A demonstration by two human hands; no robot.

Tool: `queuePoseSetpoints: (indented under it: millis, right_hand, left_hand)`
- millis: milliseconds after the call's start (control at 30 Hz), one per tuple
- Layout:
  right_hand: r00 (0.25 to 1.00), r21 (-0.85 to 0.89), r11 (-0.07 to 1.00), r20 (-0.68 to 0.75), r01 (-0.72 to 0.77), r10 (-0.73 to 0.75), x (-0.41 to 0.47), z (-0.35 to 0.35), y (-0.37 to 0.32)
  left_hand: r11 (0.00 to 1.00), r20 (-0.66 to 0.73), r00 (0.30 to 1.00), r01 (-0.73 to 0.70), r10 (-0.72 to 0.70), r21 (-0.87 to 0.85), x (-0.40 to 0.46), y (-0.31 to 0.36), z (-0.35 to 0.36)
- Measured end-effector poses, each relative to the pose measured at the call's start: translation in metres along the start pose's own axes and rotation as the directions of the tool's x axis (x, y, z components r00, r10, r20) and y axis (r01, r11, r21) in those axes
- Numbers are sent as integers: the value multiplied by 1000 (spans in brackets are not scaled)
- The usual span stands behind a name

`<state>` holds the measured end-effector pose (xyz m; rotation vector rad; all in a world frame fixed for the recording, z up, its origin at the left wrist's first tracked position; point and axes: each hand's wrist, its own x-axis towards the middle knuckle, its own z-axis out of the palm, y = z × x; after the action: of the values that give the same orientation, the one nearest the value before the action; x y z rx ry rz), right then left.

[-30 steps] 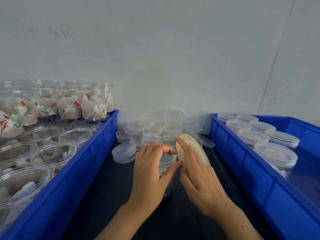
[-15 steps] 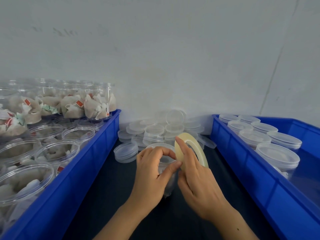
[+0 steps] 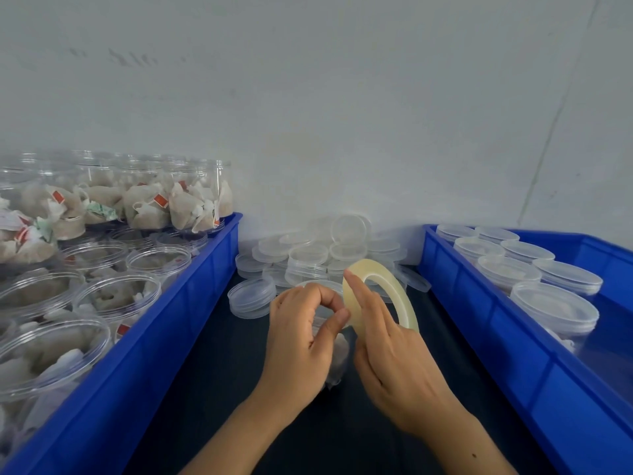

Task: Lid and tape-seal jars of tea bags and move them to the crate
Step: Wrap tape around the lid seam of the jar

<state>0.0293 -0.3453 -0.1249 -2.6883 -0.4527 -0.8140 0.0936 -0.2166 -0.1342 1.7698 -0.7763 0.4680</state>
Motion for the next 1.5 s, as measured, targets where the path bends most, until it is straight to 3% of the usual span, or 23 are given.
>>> queuePoseSetpoints:
  millis: [167,333,500,700,833,967,1200,1367,1433,1500]
  right_hand:
    - [998,86,994,-16,-62,63,0,1,5]
    - [994,147,983,3,-109,110,0,0,13]
    - [987,185,971,71,-155,144,-2,-6,22]
    - [992,-23,993,41,-119,120,4,-11,21]
    - [971,-95,976,123,-194,204,2,-14,25]
    - [918,235,909,288,-345,274,-2,-22,35]
    - [921,273,885,213,-377,327,-2,-13,43]
    - [954,42,964,165,-262,252,-3,-16,39]
    - [960,15,970,148,-243,239,-3,-19,38]
    - [963,2,973,139,-232,230,-3,-20,37]
  left_hand:
    - [991,-71,989,-132,133,20,-2,2,2]
    - [988,-75,985,-154,153,-5,-6,0,7]
    - [976,-57,977,-197,203,95,-6,-4,9]
    - [974,-175,959,-211,222,76,-11,0,19]
    - [976,-186,960,-193,210,105,-13,1,21]
    - [986,-154,977,-129,145,109,-8,-3,13]
    - [982,-111,977,-174,182,78,-8,-10,3]
    - [893,-118,903,-378,414,244,-6,-22,-5]
    - [933,-140,928,-322,344,162,-6,-29,-9]
    - [983,-72,983,-164,170,78,-6,-34,-8]
